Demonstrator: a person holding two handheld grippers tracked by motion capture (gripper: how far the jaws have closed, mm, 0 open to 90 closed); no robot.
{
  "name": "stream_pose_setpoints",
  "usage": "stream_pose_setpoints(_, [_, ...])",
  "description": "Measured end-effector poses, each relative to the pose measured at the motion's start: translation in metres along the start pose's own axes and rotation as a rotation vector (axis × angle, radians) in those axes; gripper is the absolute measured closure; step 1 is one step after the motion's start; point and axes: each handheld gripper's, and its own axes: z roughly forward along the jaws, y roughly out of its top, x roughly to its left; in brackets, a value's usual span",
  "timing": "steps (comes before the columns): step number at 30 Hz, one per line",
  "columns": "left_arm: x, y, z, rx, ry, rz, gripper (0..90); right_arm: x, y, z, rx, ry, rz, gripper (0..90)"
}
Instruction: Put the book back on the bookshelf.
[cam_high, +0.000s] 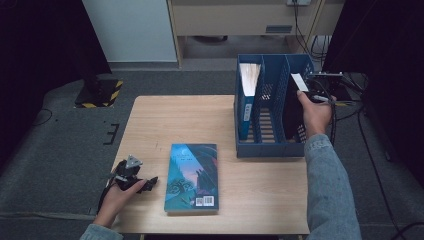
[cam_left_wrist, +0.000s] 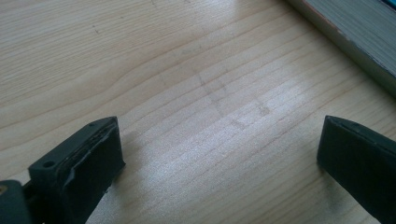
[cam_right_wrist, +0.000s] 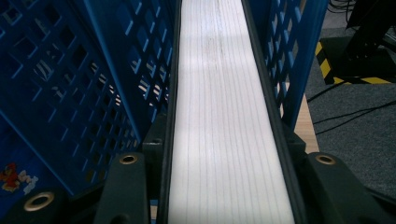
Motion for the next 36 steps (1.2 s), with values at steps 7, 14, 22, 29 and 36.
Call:
stream_pose_setpoints(7, [0.0,0.0,0.0001,-0.001,0.0,0.0,0.0,0.0008,-0.0003,0.004,0.006,-0.007,-0.017,52.5])
stream_pose_setpoints(14, [0.0001,0.0001,0.0001,-0.001,-0.001,0.001,0.0,0.0026,-0.0009,0.0081,0.013,-0.014,-0.024,52.4])
stream_pose_setpoints(22, [-0.0008,0.0002,0.0003,-0.001,-0.003,-0.003,0.0,0.0042,-0.0086,0.0075,-0.016,-0.01,-0.031,51.3])
stream_pose_setpoints(29, [-0.0012,0.0002,0.0003,0.0,-0.005,0.001,0.0,0.0094,-0.0084,0.0078,-0.012,-0.012,-0.018,48.5])
stream_pose_setpoints(36, [-0.0009,0.0006,0.0003,0.003,-0.005,0.006,0.0,0.0094,-0.0072,-0.0001,-0.006,0.049,-0.015,38.4])
